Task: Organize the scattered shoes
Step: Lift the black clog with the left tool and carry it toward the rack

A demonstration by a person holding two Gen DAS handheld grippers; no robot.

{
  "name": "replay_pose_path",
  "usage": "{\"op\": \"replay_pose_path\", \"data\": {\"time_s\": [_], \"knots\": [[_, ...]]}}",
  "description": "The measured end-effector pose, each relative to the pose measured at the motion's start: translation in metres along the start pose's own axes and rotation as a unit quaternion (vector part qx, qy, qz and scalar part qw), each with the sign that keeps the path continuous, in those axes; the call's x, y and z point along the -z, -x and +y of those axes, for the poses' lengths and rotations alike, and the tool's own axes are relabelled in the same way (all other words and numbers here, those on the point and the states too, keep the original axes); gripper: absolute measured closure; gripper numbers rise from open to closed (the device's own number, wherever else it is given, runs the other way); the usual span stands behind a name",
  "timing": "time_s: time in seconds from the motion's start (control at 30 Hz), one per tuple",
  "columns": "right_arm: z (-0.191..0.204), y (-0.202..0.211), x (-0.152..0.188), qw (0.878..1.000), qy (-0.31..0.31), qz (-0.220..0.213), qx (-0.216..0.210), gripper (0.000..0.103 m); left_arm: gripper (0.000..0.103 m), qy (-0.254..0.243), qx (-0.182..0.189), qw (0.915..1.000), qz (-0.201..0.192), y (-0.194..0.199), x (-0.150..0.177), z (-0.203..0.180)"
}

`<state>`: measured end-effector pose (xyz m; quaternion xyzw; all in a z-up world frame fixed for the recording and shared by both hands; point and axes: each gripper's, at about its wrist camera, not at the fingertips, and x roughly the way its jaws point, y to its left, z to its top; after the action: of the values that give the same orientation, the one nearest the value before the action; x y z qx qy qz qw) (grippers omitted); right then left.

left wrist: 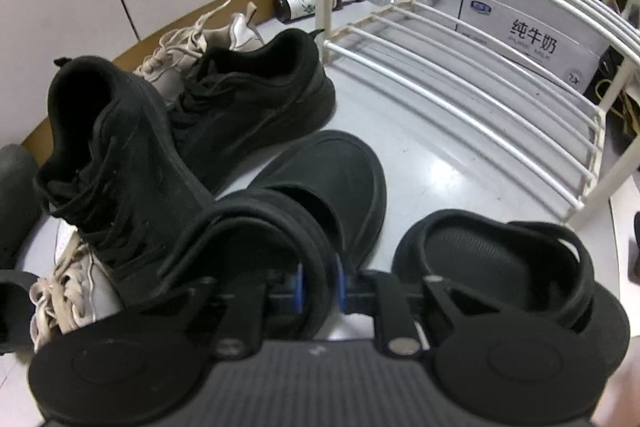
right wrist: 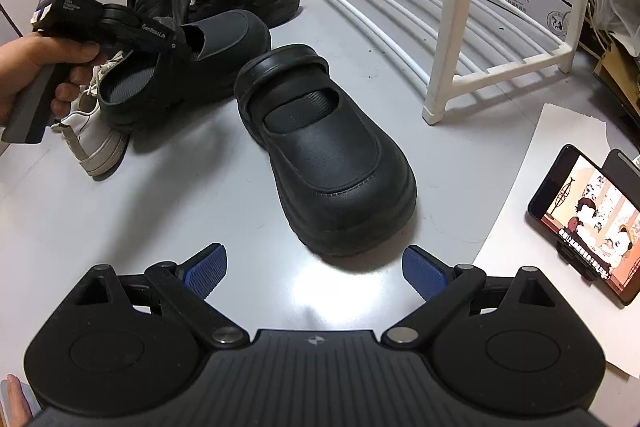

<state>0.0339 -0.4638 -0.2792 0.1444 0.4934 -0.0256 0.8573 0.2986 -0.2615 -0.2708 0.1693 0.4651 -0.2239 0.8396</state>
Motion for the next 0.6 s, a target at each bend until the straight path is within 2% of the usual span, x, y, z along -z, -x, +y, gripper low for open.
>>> {"op": "replay_pose_path", "data": {"time_s": [0.1, 0.6], "knots": [[-0.002, -0.001, 0.0, 1.0, -0.002, 0.001, 0.002, 0.005, 0.087, 0.015, 0.014, 0.9998, -0.002, 0.005, -0.004, 0.003], [0.002, -0.004, 0.001, 1.0, -0.001, 0.003, -0.006, 0.005, 0.087, 0.073, 0.022, 0.9965, -0.034, 0.047, -0.006, 0.029]]}}
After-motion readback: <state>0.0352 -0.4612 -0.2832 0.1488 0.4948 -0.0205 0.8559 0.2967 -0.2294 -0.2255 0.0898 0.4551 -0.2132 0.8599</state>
